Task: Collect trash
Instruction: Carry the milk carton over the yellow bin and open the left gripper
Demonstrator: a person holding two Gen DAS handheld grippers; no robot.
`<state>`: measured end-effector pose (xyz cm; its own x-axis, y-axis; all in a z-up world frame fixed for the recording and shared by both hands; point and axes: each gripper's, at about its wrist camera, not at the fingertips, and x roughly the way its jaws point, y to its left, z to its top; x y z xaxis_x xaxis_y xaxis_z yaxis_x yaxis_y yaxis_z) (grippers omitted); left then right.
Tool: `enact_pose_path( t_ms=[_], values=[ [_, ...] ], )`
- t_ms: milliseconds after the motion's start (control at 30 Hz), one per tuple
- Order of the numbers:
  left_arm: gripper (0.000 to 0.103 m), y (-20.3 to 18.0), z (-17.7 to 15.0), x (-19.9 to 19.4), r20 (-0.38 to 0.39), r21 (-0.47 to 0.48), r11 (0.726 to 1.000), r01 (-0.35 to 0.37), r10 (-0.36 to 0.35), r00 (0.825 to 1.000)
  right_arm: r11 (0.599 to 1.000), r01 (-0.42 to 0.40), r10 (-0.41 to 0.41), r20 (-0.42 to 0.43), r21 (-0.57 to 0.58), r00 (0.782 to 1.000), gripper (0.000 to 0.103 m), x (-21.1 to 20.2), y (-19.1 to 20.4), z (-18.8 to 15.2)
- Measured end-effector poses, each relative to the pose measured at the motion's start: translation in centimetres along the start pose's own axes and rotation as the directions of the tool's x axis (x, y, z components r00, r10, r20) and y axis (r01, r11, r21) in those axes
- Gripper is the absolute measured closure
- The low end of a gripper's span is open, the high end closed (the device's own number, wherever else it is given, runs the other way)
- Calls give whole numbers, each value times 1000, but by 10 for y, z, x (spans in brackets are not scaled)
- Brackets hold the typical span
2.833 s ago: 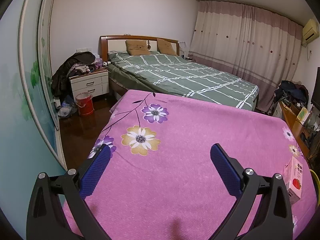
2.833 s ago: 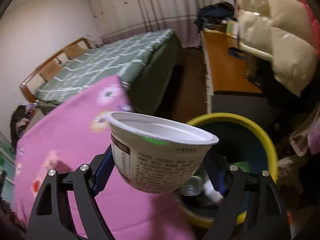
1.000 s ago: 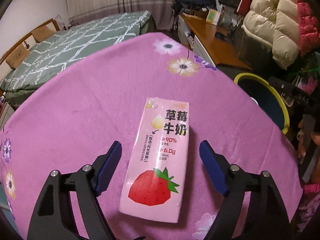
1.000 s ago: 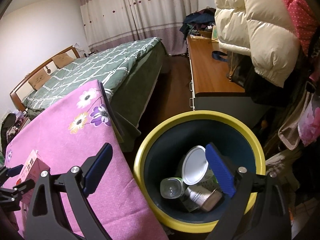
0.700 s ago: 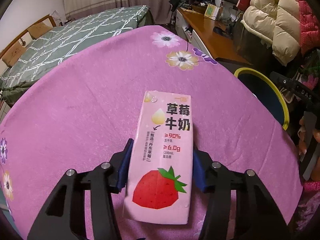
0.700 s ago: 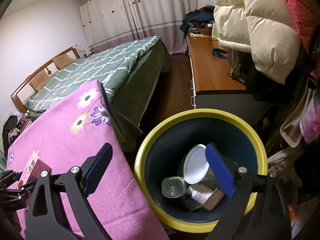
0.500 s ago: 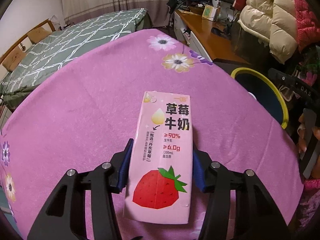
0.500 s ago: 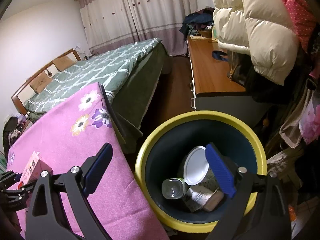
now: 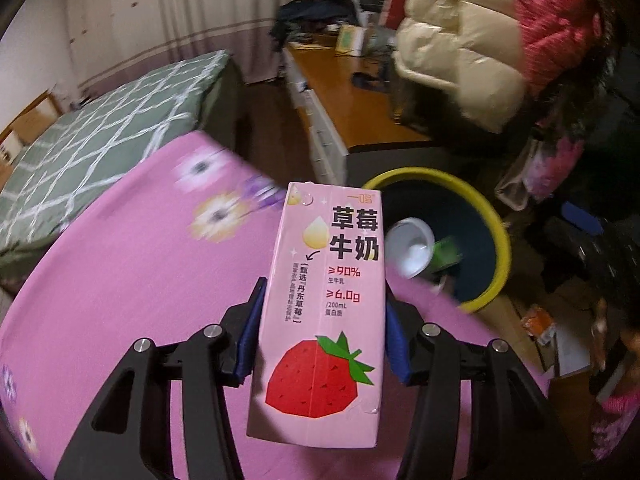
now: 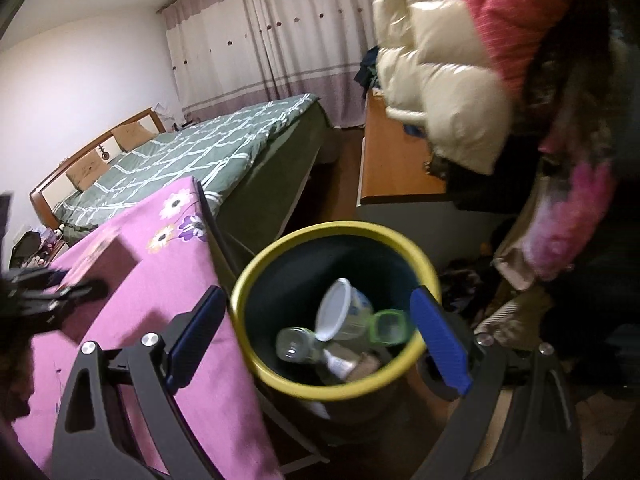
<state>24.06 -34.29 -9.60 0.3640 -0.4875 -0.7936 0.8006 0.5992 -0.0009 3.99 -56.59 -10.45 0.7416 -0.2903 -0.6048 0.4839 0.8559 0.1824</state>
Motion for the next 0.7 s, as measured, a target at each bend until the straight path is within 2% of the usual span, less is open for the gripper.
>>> enact_pose_path(
  t_ms=[133, 233, 400, 567, 600, 633, 667, 700],
  values=[
    [51, -45, 32, 31, -32, 29, 997, 66, -65, 997, 1000, 23, -23, 24, 11, 999, 13, -23, -21, -7],
    [51, -75, 51, 59, -73, 50, 995, 91, -87, 994, 999, 29, -30, 31, 29, 999, 13, -35, -38, -11],
    [51, -109, 70, 102, -116, 84, 994, 75, -65, 991, 997, 40, -42, 32, 65, 999, 13, -48, -61, -16],
    [50, -119, 79, 126, -125, 63, 996, 66, -57, 991, 995, 48, -52, 42, 88, 998, 13, -58, -72, -18],
    [47, -120, 79, 130, -126, 58, 997, 57, -49, 991, 995, 49, -53, 43, 86, 998, 13, -59, -72, -18],
    [24, -121, 80, 133, -120, 55, 998, 39, -32, 992, 995, 49, -53, 43, 85, 998, 13, -59, -73, -18],
    [11, -120, 79, 132, -103, 49, 999, 21, -16, 995, 995, 47, -51, 44, 85, 998, 13, -60, -72, -18],
    [11, -117, 77, 128, -86, 42, 999, 6, -2, 996, 996, 43, -47, 44, 84, 998, 13, -61, -70, -18]
  ],
)
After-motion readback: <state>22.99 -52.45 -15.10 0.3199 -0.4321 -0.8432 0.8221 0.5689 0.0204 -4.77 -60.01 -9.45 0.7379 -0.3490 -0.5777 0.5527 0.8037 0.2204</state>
